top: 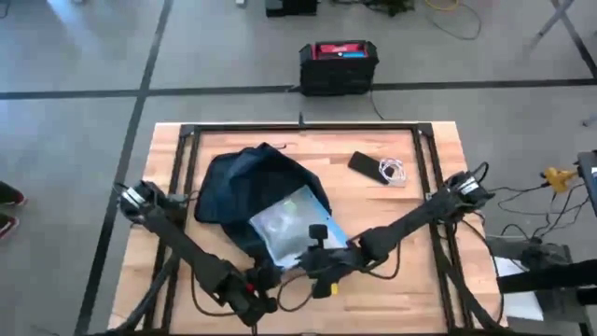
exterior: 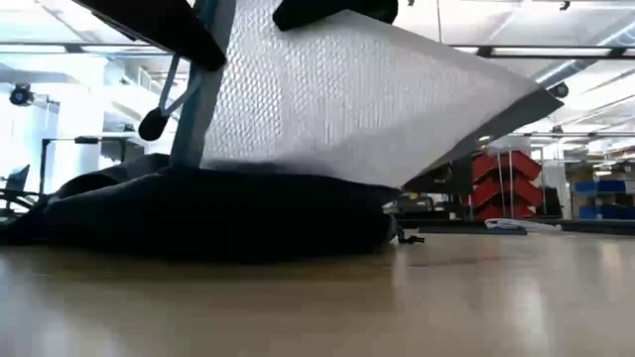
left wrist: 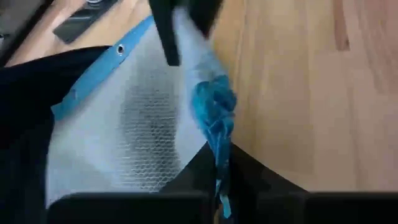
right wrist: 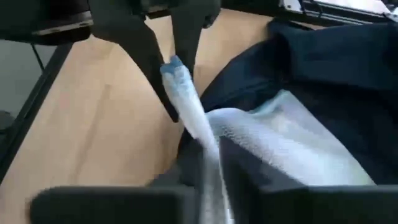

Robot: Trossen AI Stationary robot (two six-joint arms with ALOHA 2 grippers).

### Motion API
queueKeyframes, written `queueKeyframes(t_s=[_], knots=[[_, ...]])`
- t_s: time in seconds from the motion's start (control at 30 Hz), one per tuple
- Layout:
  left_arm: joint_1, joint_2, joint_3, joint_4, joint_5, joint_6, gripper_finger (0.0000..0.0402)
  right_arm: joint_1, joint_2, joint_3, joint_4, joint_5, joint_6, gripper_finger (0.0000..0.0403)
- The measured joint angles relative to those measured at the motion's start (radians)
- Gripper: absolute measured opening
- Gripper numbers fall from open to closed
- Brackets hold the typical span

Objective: Unpack backpack
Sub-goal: Open the white zip bag

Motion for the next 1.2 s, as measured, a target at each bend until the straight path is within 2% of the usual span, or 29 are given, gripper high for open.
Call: queueKeyframes(t_s=[0.3,0.57,0.8,1.0,1.07,1.2], knots=[[-0.001,-0.001,0.001,-0.033,0.068,-0.019,0.0052,0.000,-0.003,0.000,-0.008,0.007,0.011,0.0001],[-0.002,-0.001,0.001,-0.058,0.067,-0.032,0.0069,0.000,-0.009,0.000,-0.026,0.008,0.016,0.0000],[-0.002,-0.001,0.001,-0.056,0.042,-0.115,0.0073,0.000,-0.009,0.000,-0.026,0.009,0.016,0.0000],[-0.005,-0.001,-0.006,-0.056,0.035,-0.240,0.0111,0.000,-0.009,0.000,-0.026,0.009,0.016,0.0000],[-0.005,0.000,-0.017,-0.053,0.005,-0.254,0.0122,0.000,-0.009,0.000,-0.026,0.009,0.015,0.0000],[-0.005,0.001,-0.064,0.042,-0.041,-0.263,0.0139,0.000,-0.009,0.000,-0.026,0.009,0.021,0.0000]])
